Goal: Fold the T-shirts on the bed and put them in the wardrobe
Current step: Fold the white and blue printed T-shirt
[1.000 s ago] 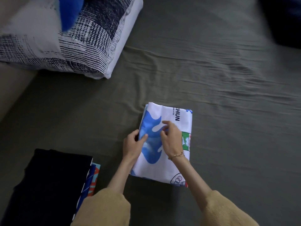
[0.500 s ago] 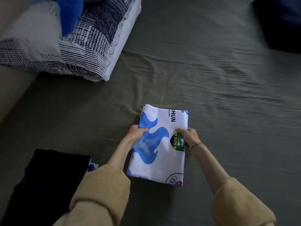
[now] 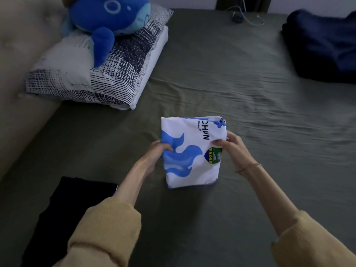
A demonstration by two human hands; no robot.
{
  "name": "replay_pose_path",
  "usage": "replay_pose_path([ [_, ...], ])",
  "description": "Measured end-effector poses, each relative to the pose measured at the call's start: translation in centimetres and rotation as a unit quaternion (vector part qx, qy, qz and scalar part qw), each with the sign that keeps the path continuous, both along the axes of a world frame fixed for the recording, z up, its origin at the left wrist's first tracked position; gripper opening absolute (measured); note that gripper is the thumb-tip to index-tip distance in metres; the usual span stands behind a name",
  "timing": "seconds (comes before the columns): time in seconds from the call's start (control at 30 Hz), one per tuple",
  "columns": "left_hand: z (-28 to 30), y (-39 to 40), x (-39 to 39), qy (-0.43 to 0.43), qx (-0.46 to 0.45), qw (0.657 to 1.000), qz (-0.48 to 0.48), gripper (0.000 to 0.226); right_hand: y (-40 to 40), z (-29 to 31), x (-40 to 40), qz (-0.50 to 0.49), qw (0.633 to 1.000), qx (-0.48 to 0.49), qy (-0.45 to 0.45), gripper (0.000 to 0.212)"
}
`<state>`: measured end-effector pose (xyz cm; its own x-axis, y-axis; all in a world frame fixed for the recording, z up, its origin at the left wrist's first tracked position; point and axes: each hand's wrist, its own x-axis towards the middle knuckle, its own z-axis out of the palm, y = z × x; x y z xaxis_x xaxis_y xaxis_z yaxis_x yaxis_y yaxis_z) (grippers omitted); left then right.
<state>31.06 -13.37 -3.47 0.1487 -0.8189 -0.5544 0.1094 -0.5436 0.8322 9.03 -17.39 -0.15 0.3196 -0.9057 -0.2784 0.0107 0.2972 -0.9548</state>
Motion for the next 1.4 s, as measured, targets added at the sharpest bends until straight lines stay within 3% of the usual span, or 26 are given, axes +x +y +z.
replay_pose_path([
  [0.07, 1.2, 1.1, -0.1, -0.024, -0.024, 0.999, 0.012, 0.053, 0.8, 1.0, -1.0, 0.027, 0.995, -0.089, 0.034, 0.027],
  [0.17, 1.7, 4.0, -1.0, -0.084, -0.038, 0.996, 0.004, 0.023, 3.3, 0.1, -2.7, 0.103, 0.971, -0.173, 0.131, 0.021],
  [0.3, -1.0, 9.1, -2.3, -0.113, -0.022, 0.993, -0.035, 0.034, 9.0, -2.9, -5.9, 0.159, 0.952, -0.149, 0.214, 0.031],
  [0.4, -4.8, 13.1, -2.7, -0.220, 0.011, 0.971, -0.096, 0.043, 13.3, -6.5, -7.3, 0.247, 0.927, -0.121, 0.256, 0.024],
  [0.5, -7.5, 16.9, -3.6, -0.268, 0.090, 0.955, -0.088, 0.024, 16.9, -10.1, -8.6, 0.313, 0.890, -0.087, 0.320, 0.045],
  [0.57, -8.0, 17.4, -3.9, -0.260, 0.126, 0.957, -0.006, 0.020, 17.9, -10.9, -8.7, 0.297, 0.898, -0.070, 0.318, 0.059],
  [0.63, -7.7, 17.3, -4.3, -0.200, 0.166, 0.964, 0.063, 0.014, 17.8, -10.7, -8.4, 0.219, 0.921, -0.034, 0.320, 0.047],
  [0.7, -7.4, 17.0, -4.9, -0.148, 0.186, 0.970, 0.057, 0.048, 16.9, -10.7, -7.9, 0.108, 0.936, -0.011, 0.335, 0.023],
  [0.73, -7.3, 17.0, -5.3, -0.127, 0.198, 0.971, 0.033, 0.064, 16.5, -10.9, -7.6, 0.071, 0.941, 0.017, 0.329, 0.026],
  [0.8, -7.1, 16.7, -5.9, -0.120, 0.228, 0.966, -0.028, 0.090, 15.9, -11.1, -6.6, 0.070, 0.942, 0.073, 0.319, 0.059],
  [0.87, -7.2, 16.8, -6.3, -0.163, 0.257, 0.949, -0.080, 0.095, 15.7, -11.5, -5.3, 0.096, 0.938, 0.097, 0.319, 0.083],
  [0.93, -7.4, 17.1, -6.6, -0.188, 0.259, 0.944, -0.084, 0.068, 15.6, -11.7, -4.4, 0.044, 0.945, 0.160, 0.281, 0.076],
  [1.0, -7.2, 17.9, -7.2, -0.175, 0.246, 0.951, -0.063, 0.046, 15.8, -11.6, -4.0, -0.021, 0.954, 0.226, 0.199, 0.053],
  [1.07, -6.7, 18.7, -7.4, -0.157, 0.235, 0.959, -0.040, 0.050, 15.7, -11.2, -3.8, -0.021, 0.954, 0.281, 0.103, 0.038],
  [1.2, -4.8, 19.9, -7.0, -0.153, 0.209, 0.965, -0.039, 0.058, 16.2, -9.4, -3.3, 0.052, 0.941, 0.334, -0.028, 0.055],
  [1.4, 0.6, 20.6, -3.9, -0.206, 0.165, 0.963, -0.049, 0.059, 16.4, -5.5, -0.5, 0.105, 0.941, 0.303, -0.108, 0.057],
])
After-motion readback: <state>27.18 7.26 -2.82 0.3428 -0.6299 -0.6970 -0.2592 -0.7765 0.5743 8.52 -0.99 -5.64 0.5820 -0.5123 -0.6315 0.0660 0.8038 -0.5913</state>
